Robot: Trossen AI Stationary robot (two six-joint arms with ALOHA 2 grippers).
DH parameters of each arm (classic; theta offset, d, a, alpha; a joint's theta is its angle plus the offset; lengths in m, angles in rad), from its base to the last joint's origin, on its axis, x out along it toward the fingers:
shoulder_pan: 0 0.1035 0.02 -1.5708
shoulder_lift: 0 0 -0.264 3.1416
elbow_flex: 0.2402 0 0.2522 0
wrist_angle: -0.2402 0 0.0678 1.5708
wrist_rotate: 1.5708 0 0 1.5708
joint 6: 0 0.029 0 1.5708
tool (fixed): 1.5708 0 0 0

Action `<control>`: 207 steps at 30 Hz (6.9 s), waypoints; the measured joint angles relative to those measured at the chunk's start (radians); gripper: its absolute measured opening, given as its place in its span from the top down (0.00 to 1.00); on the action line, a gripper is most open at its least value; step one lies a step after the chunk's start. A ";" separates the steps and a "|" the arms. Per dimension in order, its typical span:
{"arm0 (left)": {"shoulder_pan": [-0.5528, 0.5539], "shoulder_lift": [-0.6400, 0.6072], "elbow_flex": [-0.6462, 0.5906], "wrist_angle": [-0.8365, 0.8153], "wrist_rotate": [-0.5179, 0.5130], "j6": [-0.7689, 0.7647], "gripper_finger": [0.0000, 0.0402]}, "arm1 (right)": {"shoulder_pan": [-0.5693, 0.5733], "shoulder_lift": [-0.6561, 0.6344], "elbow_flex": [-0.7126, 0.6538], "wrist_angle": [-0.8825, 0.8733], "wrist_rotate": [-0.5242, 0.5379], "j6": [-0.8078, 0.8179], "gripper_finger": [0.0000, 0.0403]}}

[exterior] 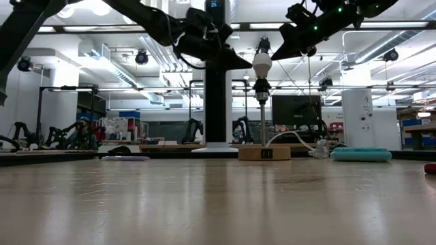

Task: Screw lightbulb
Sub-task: Insert the lightbulb into the lamp

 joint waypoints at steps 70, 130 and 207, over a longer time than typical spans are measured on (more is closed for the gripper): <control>0.041 0.002 0.001 0.037 -0.137 0.053 1.00 | -0.079 0.042 0.000 0.085 0.007 -0.010 1.00; 0.003 0.007 0.001 0.057 -0.039 0.053 1.00 | -0.022 0.056 0.001 0.047 -0.025 0.020 1.00; -0.001 -0.014 0.001 0.026 0.021 0.018 1.00 | 0.013 0.040 0.001 0.044 -0.031 0.012 1.00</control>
